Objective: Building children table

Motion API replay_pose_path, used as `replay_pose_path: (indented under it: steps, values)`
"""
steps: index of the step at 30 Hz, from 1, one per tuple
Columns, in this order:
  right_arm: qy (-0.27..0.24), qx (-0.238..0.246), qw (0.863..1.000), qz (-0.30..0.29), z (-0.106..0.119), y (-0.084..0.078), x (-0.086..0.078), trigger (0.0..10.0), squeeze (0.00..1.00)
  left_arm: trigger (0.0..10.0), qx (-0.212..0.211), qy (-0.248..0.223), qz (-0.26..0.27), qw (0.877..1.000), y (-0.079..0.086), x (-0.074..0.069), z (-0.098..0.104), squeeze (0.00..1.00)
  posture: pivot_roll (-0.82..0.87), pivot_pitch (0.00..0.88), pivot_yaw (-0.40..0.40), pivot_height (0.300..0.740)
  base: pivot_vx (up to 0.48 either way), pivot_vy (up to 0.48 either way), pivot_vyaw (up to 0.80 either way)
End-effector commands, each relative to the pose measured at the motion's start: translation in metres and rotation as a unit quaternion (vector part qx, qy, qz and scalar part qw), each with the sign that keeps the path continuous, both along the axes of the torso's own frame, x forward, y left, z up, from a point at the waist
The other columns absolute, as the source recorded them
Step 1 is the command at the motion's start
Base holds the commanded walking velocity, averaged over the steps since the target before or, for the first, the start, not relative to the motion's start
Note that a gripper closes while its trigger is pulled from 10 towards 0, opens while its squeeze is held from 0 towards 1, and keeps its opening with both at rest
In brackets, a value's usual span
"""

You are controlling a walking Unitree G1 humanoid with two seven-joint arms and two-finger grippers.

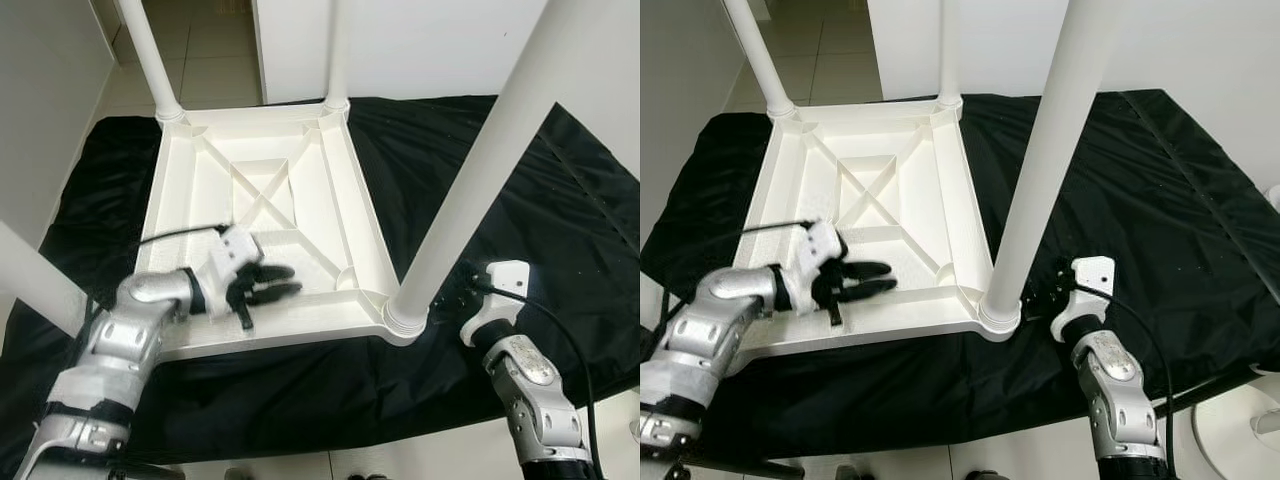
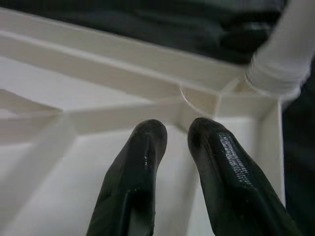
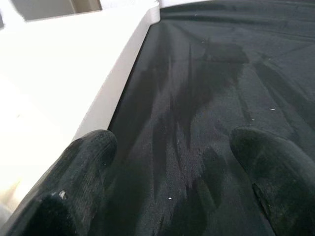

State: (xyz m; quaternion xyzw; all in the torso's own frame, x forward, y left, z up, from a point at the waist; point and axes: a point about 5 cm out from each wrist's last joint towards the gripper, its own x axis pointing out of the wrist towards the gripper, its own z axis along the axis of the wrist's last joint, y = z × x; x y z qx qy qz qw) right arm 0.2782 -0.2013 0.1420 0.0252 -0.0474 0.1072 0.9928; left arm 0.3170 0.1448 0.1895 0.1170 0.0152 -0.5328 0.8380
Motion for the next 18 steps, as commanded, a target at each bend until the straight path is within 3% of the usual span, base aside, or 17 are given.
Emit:
replay_pose_path:
  steps: [1, 5, 6, 9, 10, 11, 18]
  values:
    - [0.000, 0.011, 1.000, -0.008, -0.002, -0.004, -0.003, 10.0, 1.00, 10.0, -0.020, -0.005, 0.084, 0.996, 0.007, 0.006, 0.004, 0.00, -0.01, 0.102, 0.045, 0.740, 0.000, 0.000, 0.00]
    - [-0.023, 0.028, 0.999, -0.005, 0.006, -0.014, -0.015, 10.0, 1.00, 10.0, -0.049, -0.033, 0.115, 0.992, 0.023, 0.001, 0.018, 0.00, -0.02, 0.088, 0.031, 0.740, 0.000, 0.000, 0.00]
    - [-0.028, 0.034, 0.999, -0.001, 0.008, -0.017, -0.018, 10.0, 0.07, 10.0, -0.054, -0.046, 0.123, 0.990, 0.027, -0.001, 0.022, 0.00, -0.02, 0.088, 0.031, 0.740, 0.000, 0.000, 0.00]
    - [-0.028, 0.034, 0.999, -0.001, 0.008, -0.017, -0.018, 10.0, 0.07, 10.0, -0.054, -0.046, 0.123, 0.990, 0.027, -0.001, 0.022, 0.00, -0.02, 0.088, 0.031, 0.740, 0.000, 0.000, 0.00]
    - [-0.030, 0.038, 0.999, 0.021, 0.010, -0.024, -0.028, 10.0, 0.00, 10.0, -0.076, -0.033, 0.116, 0.990, 0.037, -0.012, 0.025, 0.00, -0.02, 0.080, 0.019, 0.740, 0.000, 0.000, 0.00]
    - [-0.028, 0.035, 0.998, 0.032, 0.010, -0.027, -0.032, 10.0, 0.00, 10.0, -0.085, -0.025, 0.109, 0.990, 0.040, -0.018, 0.026, 0.00, -0.02, 0.079, 0.019, 0.740, 0.000, 0.000, 0.00]
    - [-0.026, 0.039, 0.997, 0.054, 0.011, -0.035, -0.045, 10.0, 0.00, 10.0, -0.112, 0.001, 0.087, 0.990, 0.043, -0.040, 0.027, 0.00, -0.02, 0.069, 0.012, 0.740, 0.000, 0.000, 0.00]
